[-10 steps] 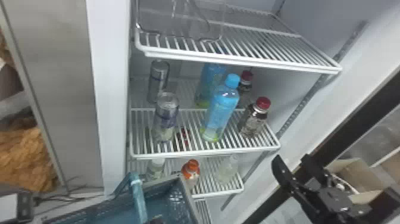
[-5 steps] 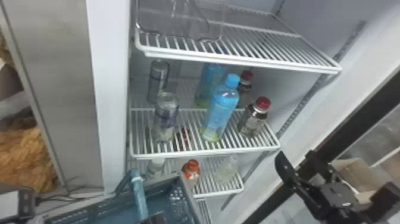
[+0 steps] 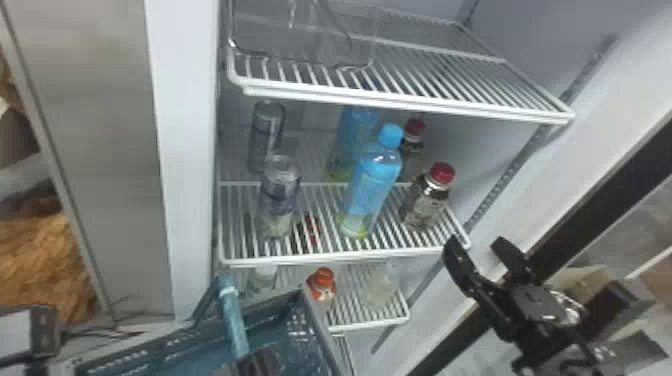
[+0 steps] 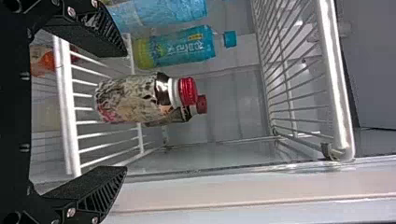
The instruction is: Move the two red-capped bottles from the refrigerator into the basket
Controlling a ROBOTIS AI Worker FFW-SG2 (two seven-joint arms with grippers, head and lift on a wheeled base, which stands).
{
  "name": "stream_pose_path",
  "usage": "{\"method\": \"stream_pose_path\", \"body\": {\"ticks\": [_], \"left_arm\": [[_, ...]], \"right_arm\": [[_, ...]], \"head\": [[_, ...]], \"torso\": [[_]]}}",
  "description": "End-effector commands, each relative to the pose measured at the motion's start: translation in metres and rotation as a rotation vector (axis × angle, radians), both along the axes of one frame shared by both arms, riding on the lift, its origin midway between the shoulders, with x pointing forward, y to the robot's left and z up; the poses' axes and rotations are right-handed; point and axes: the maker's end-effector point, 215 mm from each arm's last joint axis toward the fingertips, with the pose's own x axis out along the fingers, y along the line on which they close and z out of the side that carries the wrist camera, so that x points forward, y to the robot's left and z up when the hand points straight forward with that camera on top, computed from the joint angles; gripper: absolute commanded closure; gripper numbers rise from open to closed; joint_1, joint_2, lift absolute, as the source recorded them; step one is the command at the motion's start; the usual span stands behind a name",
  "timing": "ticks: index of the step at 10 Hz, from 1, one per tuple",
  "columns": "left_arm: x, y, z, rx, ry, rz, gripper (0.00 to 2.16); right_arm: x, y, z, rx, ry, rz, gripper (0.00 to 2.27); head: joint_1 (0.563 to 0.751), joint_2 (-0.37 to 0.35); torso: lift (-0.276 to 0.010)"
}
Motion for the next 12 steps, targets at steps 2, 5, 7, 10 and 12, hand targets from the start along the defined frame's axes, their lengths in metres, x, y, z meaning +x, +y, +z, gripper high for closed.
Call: {"method": "stream_pose_path", "body": {"ticks": [2, 5, 7, 10, 12], "left_arm": [[0.0, -0.001, 0.001, -0.004, -0.002, -0.002, 1.2], [0.002, -0.001, 0.005, -0.013, -0.011, -0.002, 1.2], [0.001, -0.002, 0.006, -0.019, -0.009, -0.005, 1.2], [0.002, -0.001, 0.006, -0.023, -0.009, -0.001, 1.2], [0.002, 0.0, 0.006, -0.026, -0.008, 0.0, 1.2]], "right_arm": [[0.018, 0.01, -0.006, 0.014, 0.011, 0.011, 0.13], [0.032, 0.01, -0.008, -0.001, 0.033, 0.0, 0.13], [0.051, 0.019, -0.009, -0.008, 0.046, 0.028, 0.13], [0.069, 0.021, -0.012, -0.012, 0.05, 0.029, 0.13], [0.079, 0.017, -0.013, -0.022, 0.058, 0.022, 0.13]], "head": [[0.695, -0.35], [0.695, -0.35], [0.695, -0.35], [0.695, -0.35], [0.695, -0.35]], "torso": [[0.0], [0.0], [0.0], [0.0], [0.0]]}}
